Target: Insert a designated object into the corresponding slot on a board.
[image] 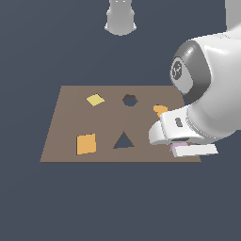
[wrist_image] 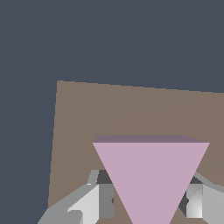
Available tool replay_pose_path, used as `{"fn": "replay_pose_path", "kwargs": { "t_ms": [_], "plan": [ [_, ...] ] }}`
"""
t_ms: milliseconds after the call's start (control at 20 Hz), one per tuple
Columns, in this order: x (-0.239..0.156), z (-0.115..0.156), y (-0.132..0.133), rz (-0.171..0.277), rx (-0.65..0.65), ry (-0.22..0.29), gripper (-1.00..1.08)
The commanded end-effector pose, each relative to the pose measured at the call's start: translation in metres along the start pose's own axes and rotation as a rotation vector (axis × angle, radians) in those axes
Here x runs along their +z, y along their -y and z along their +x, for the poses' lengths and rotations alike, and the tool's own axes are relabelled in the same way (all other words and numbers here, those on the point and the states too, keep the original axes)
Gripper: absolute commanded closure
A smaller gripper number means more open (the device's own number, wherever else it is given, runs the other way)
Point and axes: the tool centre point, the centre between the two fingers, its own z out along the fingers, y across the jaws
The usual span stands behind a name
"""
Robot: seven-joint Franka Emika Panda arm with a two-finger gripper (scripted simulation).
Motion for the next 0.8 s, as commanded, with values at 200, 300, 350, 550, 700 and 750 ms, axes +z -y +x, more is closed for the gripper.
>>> {"fn": "replay_pose_path", "kwargs": {
  "t_ms": [200,300,350,550,700,750],
  "plan": [
    [0.0001,0.0004,0.0,0.0,0.0,-0.001,1.08],
    [0.0001,0.0004,0.0,0.0,0.0,-0.001,1.08],
    [0.0001,0.0004,0.0,0.0,0.0,-0.001,1.08],
    [-0.0043,0.0007,0.0001,0.0,0.0,-0.001,1.08],
    [-0.003,0.0003,0.0,0.0,-0.001,0.0,1.08],
    [-0.003,0.0001,-0.0001,0.0,-0.003,0.0,1.08]
  ]
}}
